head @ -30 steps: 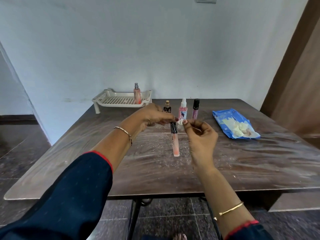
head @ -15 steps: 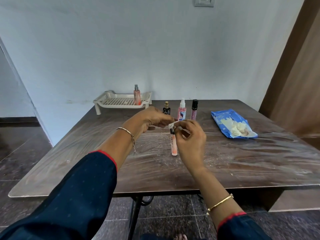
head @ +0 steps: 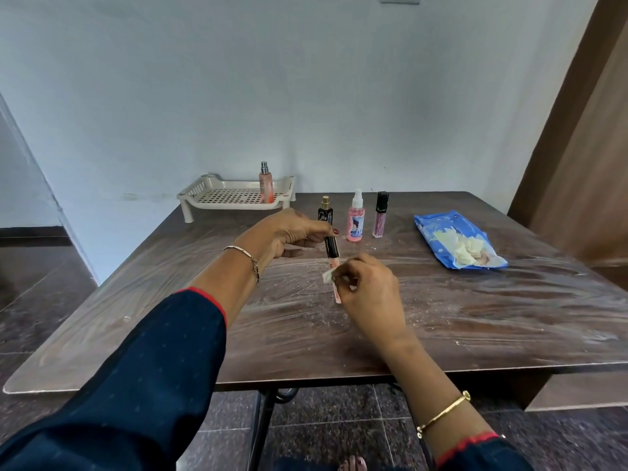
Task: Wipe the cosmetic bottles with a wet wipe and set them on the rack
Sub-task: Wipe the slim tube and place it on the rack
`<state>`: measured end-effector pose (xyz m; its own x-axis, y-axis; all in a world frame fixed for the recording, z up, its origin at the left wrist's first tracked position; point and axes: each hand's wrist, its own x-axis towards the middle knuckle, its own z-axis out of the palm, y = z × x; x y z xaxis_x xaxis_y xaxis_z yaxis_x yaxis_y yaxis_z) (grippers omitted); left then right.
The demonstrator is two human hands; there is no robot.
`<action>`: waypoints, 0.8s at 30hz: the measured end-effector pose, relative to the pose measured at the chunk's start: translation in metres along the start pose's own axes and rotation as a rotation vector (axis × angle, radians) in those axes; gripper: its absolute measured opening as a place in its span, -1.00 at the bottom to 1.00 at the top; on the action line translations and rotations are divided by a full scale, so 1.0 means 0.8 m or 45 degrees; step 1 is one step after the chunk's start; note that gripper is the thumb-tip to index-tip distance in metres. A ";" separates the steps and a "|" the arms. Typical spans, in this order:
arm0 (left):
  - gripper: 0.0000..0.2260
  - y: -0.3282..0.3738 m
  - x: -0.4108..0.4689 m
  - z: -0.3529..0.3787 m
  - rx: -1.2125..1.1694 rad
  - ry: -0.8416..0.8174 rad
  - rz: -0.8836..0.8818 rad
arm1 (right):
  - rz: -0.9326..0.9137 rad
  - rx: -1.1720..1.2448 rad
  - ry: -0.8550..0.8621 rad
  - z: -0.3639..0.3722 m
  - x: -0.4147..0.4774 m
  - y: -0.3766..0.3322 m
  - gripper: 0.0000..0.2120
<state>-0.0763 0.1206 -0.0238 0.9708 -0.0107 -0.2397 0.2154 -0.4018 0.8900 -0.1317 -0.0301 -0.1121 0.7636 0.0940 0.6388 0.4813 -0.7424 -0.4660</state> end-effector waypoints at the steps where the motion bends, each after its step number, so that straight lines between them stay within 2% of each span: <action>1: -0.78 0.000 0.001 -0.001 0.001 -0.005 -0.003 | 0.019 -0.003 -0.032 0.000 -0.005 0.002 -0.95; 10: -0.79 0.002 -0.001 -0.001 0.012 -0.016 0.013 | 0.129 -0.091 -0.226 -0.006 -0.018 0.004 -0.95; 18: -0.78 0.011 -0.002 0.006 0.044 0.000 0.055 | -0.040 -0.005 0.129 -0.009 0.020 -0.018 -0.98; 21: -0.79 0.013 -0.004 0.006 0.053 0.003 0.066 | -0.161 -0.123 0.212 -0.008 0.029 -0.024 -0.95; 24: -0.78 0.013 -0.006 0.007 0.060 0.012 0.072 | -0.225 -0.312 0.165 -0.008 0.020 -0.027 -0.90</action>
<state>-0.0792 0.1114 -0.0157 0.9822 -0.0258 -0.1858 0.1553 -0.4433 0.8828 -0.1321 -0.0166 -0.0880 0.6087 0.1622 0.7767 0.4717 -0.8611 -0.1898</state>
